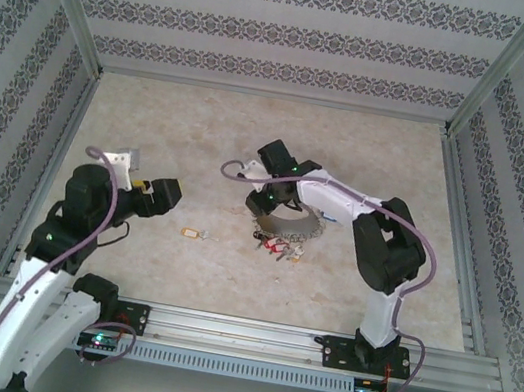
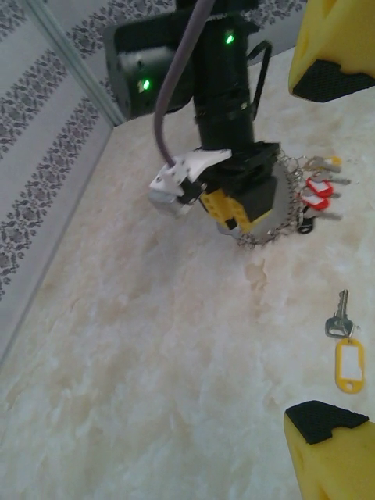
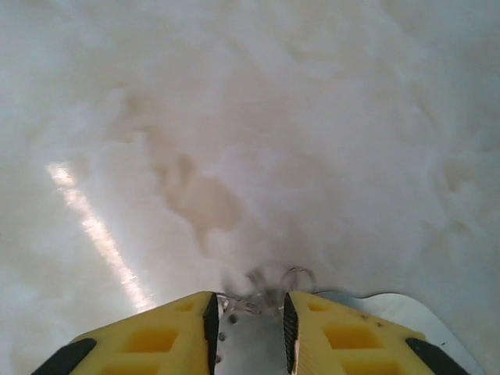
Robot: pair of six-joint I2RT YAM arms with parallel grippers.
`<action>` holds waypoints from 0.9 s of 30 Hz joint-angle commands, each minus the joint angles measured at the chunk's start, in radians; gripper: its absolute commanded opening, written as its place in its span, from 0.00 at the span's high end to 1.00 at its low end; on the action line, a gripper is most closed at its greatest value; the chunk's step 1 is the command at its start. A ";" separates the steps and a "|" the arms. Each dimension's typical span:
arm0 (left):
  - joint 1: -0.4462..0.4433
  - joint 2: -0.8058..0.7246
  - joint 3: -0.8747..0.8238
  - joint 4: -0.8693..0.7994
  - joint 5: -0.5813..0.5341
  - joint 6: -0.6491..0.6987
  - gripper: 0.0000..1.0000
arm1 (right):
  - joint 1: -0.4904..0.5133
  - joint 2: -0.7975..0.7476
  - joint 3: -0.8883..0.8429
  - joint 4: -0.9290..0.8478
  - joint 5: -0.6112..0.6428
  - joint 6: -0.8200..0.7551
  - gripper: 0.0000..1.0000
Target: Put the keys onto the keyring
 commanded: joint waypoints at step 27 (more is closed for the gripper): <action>0.013 0.421 0.145 -0.213 -0.024 0.110 0.01 | -0.061 -0.211 -0.345 0.386 0.012 -0.590 0.56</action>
